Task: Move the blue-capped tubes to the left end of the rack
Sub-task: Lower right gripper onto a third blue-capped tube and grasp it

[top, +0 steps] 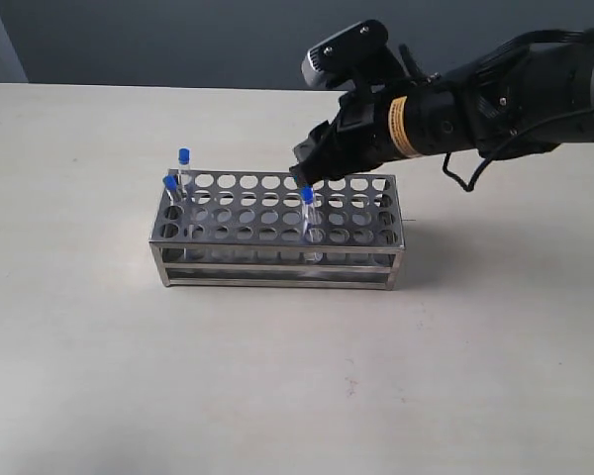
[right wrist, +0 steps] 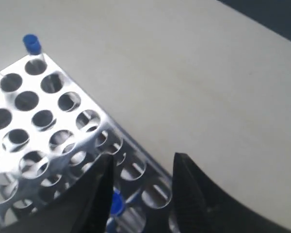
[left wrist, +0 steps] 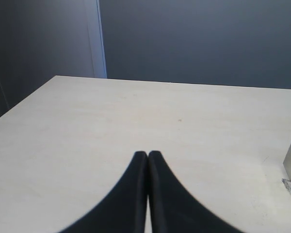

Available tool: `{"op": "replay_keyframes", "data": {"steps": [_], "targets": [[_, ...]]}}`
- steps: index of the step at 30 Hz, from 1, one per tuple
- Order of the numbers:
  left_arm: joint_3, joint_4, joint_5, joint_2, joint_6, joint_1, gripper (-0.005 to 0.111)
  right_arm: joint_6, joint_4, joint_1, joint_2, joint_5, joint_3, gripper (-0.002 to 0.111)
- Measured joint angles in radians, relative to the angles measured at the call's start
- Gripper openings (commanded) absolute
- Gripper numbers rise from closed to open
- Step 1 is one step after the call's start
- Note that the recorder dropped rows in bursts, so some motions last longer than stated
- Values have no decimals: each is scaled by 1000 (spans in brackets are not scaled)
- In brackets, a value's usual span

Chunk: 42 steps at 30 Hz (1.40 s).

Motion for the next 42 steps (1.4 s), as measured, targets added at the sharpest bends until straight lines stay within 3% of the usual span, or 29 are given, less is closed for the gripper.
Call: {"op": "replay_keyframes", "data": {"steps": [18, 26, 32, 42], "targets": [[0, 0, 0, 0, 0, 0, 0, 18, 0, 2, -105, -12, 154, 40], [0, 0, 0, 0, 0, 0, 0, -96, 38, 2, -88, 34, 156, 40], [0, 0, 0, 0, 0, 0, 0, -396, 322, 2, -88, -14, 156, 40], [0, 0, 0, 0, 0, 0, 0, -405, 413, 2, -88, -151, 207, 40]]}}
